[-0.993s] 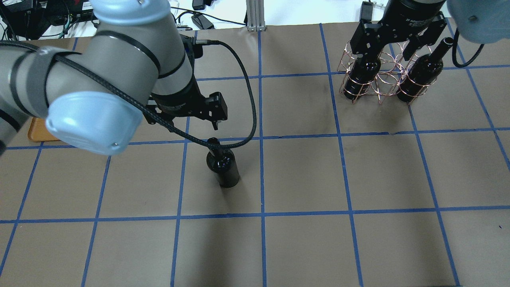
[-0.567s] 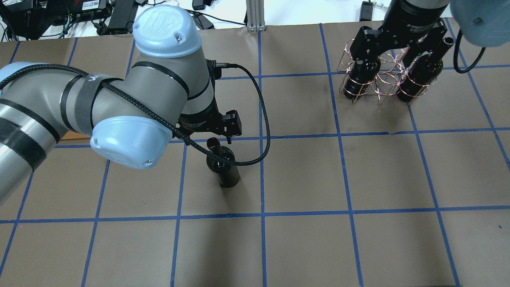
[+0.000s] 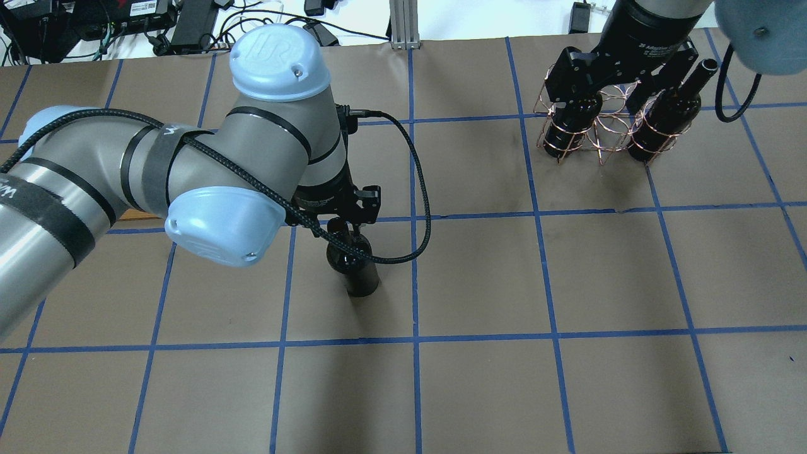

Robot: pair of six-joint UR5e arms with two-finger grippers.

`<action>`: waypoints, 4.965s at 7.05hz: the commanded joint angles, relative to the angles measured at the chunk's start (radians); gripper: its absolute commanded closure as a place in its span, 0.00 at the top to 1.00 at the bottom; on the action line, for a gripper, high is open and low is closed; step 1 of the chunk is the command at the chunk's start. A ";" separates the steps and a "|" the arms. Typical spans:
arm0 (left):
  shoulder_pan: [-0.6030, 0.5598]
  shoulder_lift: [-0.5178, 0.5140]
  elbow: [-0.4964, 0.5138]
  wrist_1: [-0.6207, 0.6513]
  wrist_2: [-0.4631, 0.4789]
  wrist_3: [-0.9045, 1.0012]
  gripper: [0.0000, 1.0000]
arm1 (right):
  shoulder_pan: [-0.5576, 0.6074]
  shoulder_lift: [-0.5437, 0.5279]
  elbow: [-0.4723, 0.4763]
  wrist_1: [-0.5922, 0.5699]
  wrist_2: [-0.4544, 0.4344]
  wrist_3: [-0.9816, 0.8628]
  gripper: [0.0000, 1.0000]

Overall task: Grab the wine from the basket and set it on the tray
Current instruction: 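Lower the left gripper onto the bottle neck and close it, then lift the bottle with the left gripper and carry it to the wooden tray, then lower the bottle onto the wooden tray with the left gripper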

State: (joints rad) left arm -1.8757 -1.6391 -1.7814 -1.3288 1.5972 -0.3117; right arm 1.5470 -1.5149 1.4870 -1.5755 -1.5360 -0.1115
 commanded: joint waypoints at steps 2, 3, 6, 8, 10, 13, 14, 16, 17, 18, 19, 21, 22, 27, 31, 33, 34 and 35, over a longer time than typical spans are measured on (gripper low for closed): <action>0.001 0.001 -0.004 0.000 -0.025 0.000 0.49 | -0.002 -0.002 0.001 -0.004 -0.001 -0.014 1.00; 0.001 0.001 -0.004 0.002 -0.026 0.000 0.46 | -0.004 -0.002 0.001 -0.009 -0.003 -0.014 1.00; 0.001 0.005 -0.004 -0.001 -0.037 0.003 0.04 | -0.011 -0.007 0.001 -0.001 -0.006 -0.026 1.00; 0.001 0.021 0.002 -0.007 -0.023 0.008 0.00 | -0.011 -0.010 0.001 -0.001 -0.003 -0.027 1.00; 0.013 0.024 0.011 0.000 -0.016 0.025 0.00 | -0.011 -0.010 0.002 0.000 -0.006 -0.027 1.00; 0.077 0.036 0.092 -0.079 0.024 0.106 0.00 | -0.010 -0.010 0.002 0.000 -0.027 -0.027 1.00; 0.119 0.036 0.143 -0.139 0.021 0.173 0.00 | -0.010 -0.010 0.002 0.000 -0.026 -0.027 1.00; 0.215 0.036 0.171 -0.170 0.012 0.259 0.00 | -0.010 -0.010 0.002 0.002 -0.029 -0.027 1.00; 0.277 0.036 0.180 -0.170 0.013 0.340 0.00 | -0.008 -0.008 0.002 0.002 -0.029 -0.027 1.00; 0.341 0.038 0.197 -0.178 0.010 0.399 0.00 | -0.008 -0.008 0.002 0.003 -0.027 -0.027 1.00; 0.402 0.033 0.217 -0.178 0.003 0.449 0.00 | -0.008 -0.008 0.002 0.002 -0.029 -0.027 1.00; 0.521 0.003 0.223 -0.178 -0.016 0.595 0.00 | -0.008 -0.010 0.002 0.002 -0.029 -0.025 1.00; 0.564 -0.008 0.223 -0.167 -0.016 0.646 0.00 | -0.008 -0.010 0.002 0.003 -0.027 -0.025 1.00; 0.736 -0.195 0.416 -0.109 -0.014 0.839 0.00 | -0.008 -0.008 0.004 0.002 -0.027 -0.025 1.00; 0.750 -0.300 0.447 -0.001 -0.042 0.872 0.00 | -0.008 -0.008 0.007 0.000 -0.026 -0.023 1.00; 0.768 -0.317 0.445 -0.001 -0.062 0.872 0.00 | -0.010 -0.008 0.012 -0.004 -0.027 -0.022 1.00; 0.770 -0.318 0.445 -0.001 -0.068 0.873 0.00 | -0.010 -0.008 0.012 -0.006 -0.026 -0.023 1.00; 0.771 -0.318 0.445 -0.001 -0.068 0.875 0.00 | -0.010 -0.007 0.013 -0.006 -0.027 -0.022 1.00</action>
State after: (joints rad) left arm -1.1079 -1.9559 -1.3359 -1.3304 1.5326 0.5613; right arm 1.5371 -1.5228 1.4989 -1.5805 -1.5624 -0.1343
